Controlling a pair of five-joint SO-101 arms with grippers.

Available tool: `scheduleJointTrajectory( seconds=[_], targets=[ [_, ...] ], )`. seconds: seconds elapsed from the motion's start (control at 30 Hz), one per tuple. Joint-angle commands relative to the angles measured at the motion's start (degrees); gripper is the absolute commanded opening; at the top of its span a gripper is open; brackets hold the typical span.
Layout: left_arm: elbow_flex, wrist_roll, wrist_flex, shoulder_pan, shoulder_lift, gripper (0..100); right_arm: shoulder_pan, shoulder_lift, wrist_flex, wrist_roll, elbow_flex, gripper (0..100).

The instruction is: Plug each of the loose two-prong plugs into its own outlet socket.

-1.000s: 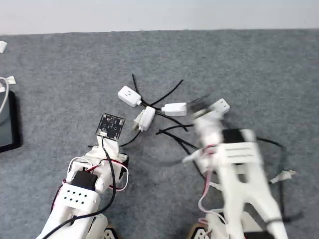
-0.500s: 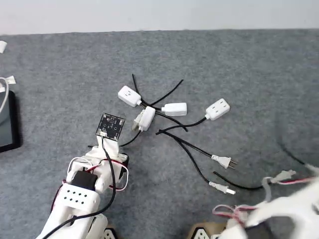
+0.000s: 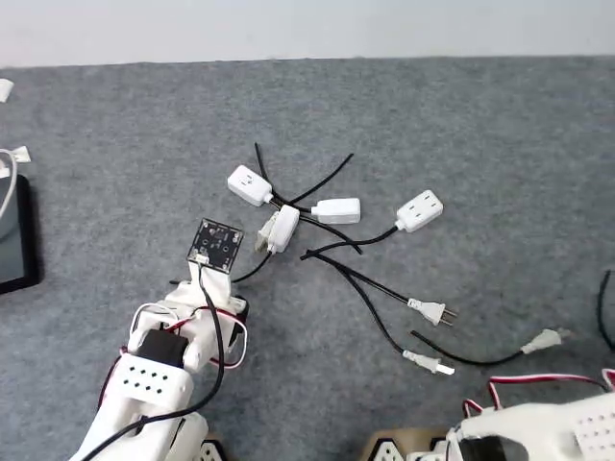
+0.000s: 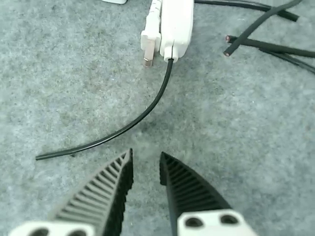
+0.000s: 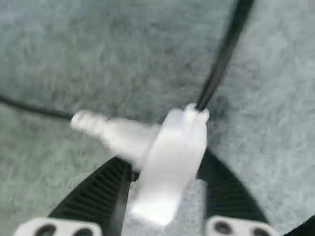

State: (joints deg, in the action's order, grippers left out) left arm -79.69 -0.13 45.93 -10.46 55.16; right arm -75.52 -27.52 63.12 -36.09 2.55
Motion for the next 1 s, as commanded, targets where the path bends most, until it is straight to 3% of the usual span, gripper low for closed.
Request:
scheduleJointTrajectory(
  seconds=[0.0, 0.2, 0.33, 0.5, 0.7, 0.97],
  targets=[
    [0.22, -2.46, -1.14, -0.09, 0.79, 2, -0.57, -0.22, 10.95, -1.58, 11.16, 28.7],
    [0.48, -2.46, -1.14, -0.09, 0.79, 2, -0.84, 4.53, 21.41, -1.14, 16.18, 18.8],
    [3.47, -2.90, 1.93, -0.09, 0.35, 3, -0.92, 7.69, 21.85, 5.54, 16.09, 6.7],
    [13.85, -7.12, 14.24, -0.09, 0.26, 13, -1.10, 7.69, 20.09, 6.95, 16.00, 6.0],
    [29.49, -9.32, 22.51, -3.34, -0.79, 15, -1.19, 7.96, 20.26, 8.70, 16.00, 6.1],
    [49.98, -7.91, 25.23, -15.74, -25.32, 15, -1.10, 7.69, 19.91, 10.11, 13.89, 6.5]
  ],
)
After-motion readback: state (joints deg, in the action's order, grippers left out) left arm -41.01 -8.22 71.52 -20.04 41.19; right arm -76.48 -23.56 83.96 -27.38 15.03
